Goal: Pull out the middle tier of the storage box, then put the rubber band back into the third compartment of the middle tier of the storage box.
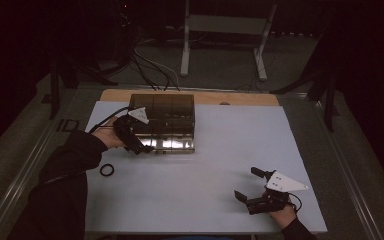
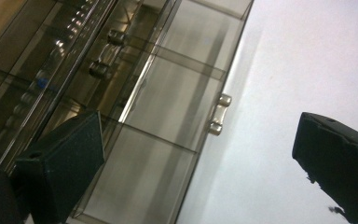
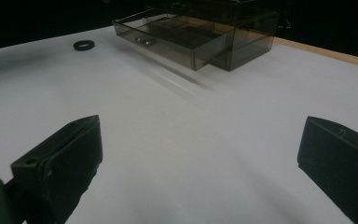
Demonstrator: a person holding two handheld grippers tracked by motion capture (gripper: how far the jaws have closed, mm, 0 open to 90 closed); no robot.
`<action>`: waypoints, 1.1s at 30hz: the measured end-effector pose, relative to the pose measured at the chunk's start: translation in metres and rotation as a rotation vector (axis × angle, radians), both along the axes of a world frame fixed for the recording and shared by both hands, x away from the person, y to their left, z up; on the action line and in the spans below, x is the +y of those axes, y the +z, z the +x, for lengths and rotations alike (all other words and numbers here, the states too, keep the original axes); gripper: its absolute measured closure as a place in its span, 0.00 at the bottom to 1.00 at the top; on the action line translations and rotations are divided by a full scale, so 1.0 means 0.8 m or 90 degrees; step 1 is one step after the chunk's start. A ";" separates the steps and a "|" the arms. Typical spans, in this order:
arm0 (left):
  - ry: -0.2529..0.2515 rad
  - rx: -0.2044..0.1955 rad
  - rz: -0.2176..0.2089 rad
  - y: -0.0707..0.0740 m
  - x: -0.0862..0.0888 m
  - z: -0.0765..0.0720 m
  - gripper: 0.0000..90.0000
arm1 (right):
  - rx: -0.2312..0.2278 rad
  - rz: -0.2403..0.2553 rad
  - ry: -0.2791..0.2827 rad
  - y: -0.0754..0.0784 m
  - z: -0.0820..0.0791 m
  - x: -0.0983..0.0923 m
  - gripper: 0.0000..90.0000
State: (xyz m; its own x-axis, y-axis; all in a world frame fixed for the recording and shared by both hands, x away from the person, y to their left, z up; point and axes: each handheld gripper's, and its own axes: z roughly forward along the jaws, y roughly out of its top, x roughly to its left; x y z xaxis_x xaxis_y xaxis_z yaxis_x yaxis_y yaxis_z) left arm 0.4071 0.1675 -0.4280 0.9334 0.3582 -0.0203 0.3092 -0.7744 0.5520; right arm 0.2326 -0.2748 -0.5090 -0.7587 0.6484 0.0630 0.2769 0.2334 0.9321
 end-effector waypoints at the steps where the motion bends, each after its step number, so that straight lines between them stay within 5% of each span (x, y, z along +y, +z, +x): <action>1: -0.001 -0.001 -0.004 0.001 0.000 0.000 0.04 | 0.000 0.000 0.000 0.000 0.000 0.000 0.00; 6: 0.010 0.000 -0.028 0.004 0.001 -0.003 0.03 | -0.002 -0.001 -0.001 0.000 0.000 0.000 0.00; 10: 0.022 -0.021 -0.029 0.006 0.001 -0.006 0.03 | -0.002 0.001 0.000 0.001 0.000 0.000 0.00; 33: 0.089 -0.050 -0.065 0.011 0.032 -0.039 0.03 | -0.002 0.000 0.004 0.001 0.001 0.002 0.00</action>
